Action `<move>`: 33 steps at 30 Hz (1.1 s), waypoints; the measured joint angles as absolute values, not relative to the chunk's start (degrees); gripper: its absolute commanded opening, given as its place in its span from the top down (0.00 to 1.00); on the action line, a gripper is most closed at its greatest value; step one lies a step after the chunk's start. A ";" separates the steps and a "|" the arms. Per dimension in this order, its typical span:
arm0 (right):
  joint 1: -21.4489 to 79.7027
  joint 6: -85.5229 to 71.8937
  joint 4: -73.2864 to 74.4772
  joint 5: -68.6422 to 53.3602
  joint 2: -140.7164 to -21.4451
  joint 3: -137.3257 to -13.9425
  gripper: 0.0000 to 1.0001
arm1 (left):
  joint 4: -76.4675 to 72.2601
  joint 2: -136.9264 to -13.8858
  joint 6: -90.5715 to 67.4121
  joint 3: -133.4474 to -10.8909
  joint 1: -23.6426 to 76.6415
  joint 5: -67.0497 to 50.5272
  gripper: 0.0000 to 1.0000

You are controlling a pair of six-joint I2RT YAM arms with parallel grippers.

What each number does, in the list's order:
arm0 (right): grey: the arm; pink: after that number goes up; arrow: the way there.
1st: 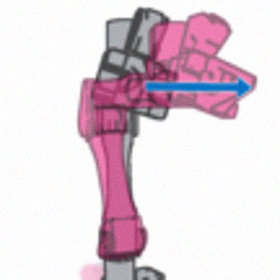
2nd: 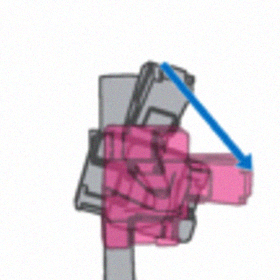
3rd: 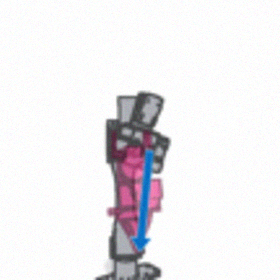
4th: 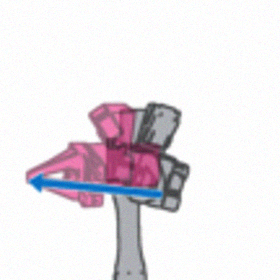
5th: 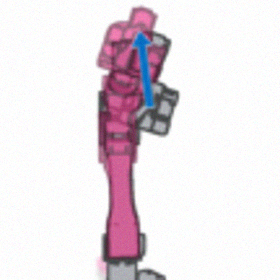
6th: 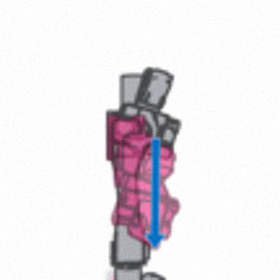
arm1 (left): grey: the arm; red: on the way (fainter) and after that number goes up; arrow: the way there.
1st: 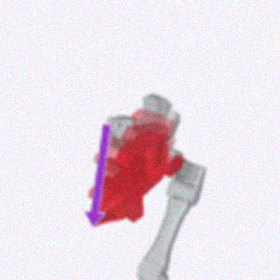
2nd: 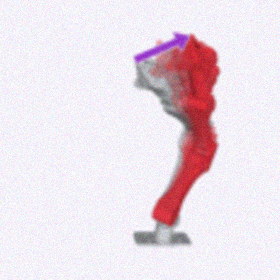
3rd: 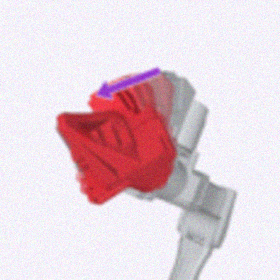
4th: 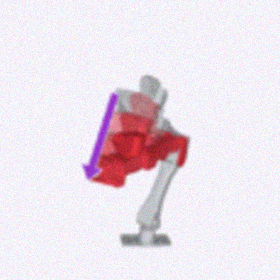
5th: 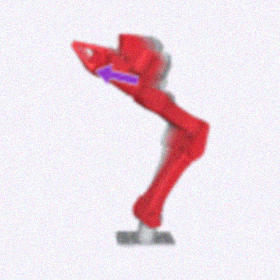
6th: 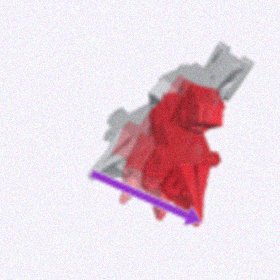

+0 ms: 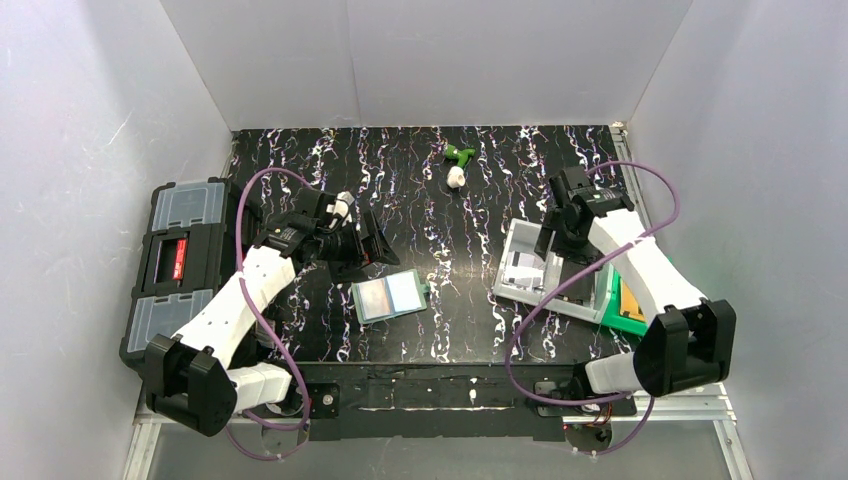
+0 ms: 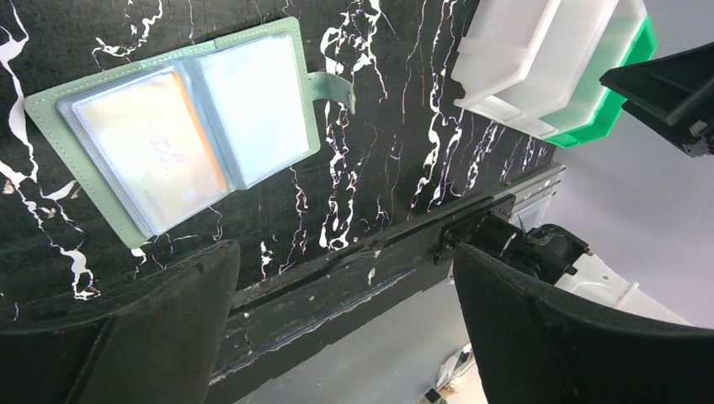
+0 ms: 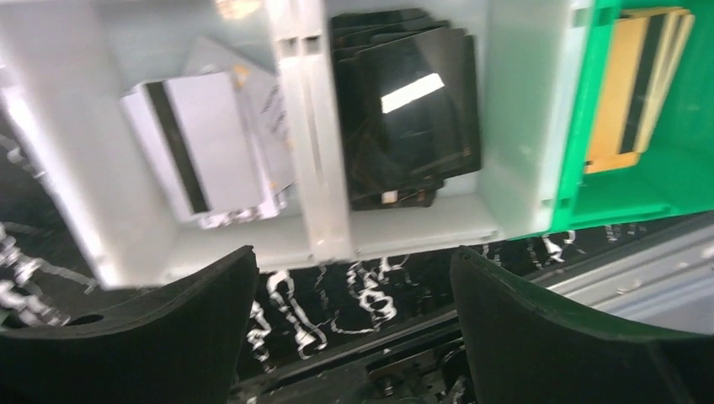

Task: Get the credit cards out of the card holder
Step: Place the credit card in the storage box.

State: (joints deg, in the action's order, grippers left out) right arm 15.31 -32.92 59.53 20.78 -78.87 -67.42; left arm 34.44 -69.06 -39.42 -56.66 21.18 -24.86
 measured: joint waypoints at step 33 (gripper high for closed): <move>55.73 -42.32 39.68 -4.10 -108.99 -89.02 0.40 | 45.90 -60.61 -48.65 -44.80 12.96 -2.82 0.02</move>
